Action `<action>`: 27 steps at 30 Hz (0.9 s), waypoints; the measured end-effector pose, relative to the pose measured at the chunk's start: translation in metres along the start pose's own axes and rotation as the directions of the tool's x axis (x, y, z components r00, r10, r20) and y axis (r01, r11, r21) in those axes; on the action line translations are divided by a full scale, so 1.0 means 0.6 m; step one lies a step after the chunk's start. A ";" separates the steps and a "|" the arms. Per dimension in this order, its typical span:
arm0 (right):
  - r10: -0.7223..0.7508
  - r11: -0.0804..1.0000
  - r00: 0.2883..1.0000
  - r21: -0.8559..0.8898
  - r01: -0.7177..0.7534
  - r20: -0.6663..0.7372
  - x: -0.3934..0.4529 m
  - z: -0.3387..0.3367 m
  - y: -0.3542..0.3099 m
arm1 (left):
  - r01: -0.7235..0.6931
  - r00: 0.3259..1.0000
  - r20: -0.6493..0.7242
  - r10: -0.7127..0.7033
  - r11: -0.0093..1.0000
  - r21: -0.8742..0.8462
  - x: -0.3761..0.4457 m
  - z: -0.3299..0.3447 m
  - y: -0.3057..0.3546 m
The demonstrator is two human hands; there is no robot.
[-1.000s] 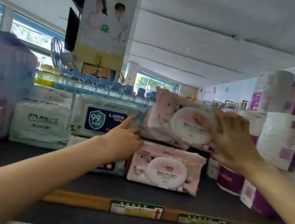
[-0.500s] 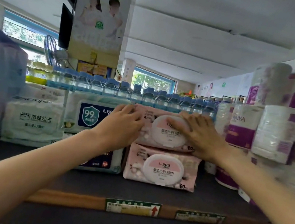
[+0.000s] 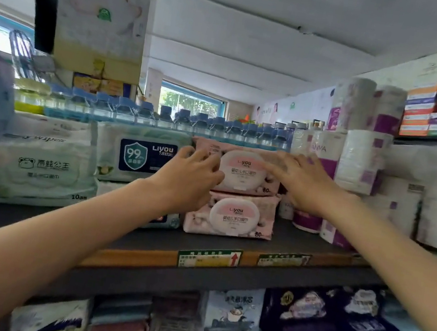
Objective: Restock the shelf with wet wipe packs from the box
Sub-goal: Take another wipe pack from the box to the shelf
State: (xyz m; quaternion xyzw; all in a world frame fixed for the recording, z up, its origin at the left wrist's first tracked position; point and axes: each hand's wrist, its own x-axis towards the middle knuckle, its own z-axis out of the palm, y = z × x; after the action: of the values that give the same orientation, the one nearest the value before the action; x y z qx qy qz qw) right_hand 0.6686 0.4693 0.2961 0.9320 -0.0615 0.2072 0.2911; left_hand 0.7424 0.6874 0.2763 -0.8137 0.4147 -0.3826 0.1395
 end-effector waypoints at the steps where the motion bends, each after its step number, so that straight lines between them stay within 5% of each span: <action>1: 0.023 1.000 1.000 -0.014 -0.023 0.000 -0.022 -0.007 -0.003 | -0.027 0.999 -0.029 0.026 0.999 -0.025 -0.006 -0.011 0.006; 7: 0.107 0.993 0.990 0.062 -0.102 -0.094 -0.225 -0.033 -0.044 | -0.324 0.936 -0.237 0.259 0.897 -0.300 -0.034 -0.033 0.095; 10: 0.272 0.942 0.939 0.141 -0.305 0.212 -0.385 -0.035 -0.076 | -0.510 0.860 -0.276 0.429 0.753 -0.416 -0.050 -0.036 0.213; 13: 0.403 0.820 0.730 0.138 -0.556 0.552 -0.586 -0.026 -0.104 | -0.710 0.683 -0.238 0.690 0.551 -0.439 -0.084 -0.065 0.375; 16: 0.533 0.620 0.397 -0.026 -0.784 0.747 -0.810 -0.045 -0.131 | -0.848 0.460 -0.285 0.841 0.320 -0.423 -0.145 -0.119 0.534; 19: 0.611 0.404 0.093 -0.210 -0.890 0.786 -1.003 -0.095 -0.172 | -0.913 0.274 -0.373 0.886 0.118 -0.391 -0.233 -0.185 0.667; 22: 0.603 0.256 -0.125 -0.340 -0.905 0.788 -1.167 -0.141 -0.226 | -0.942 0.090 -0.403 0.911 -0.054 -0.332 -0.322 -0.245 0.783; 27: 0.449 0.052 -0.358 -0.424 -0.904 0.819 -1.377 -0.183 -0.331 | -0.899 -0.149 -0.448 0.882 -0.309 -0.310 -0.445 -0.319 0.937</action>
State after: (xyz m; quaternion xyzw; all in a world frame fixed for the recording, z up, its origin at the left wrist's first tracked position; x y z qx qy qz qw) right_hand -0.0718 0.6902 -0.0736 0.6147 -0.7390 -0.1604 -0.2243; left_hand 0.1844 0.5663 -0.0373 -0.1976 0.9709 -0.0141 0.1347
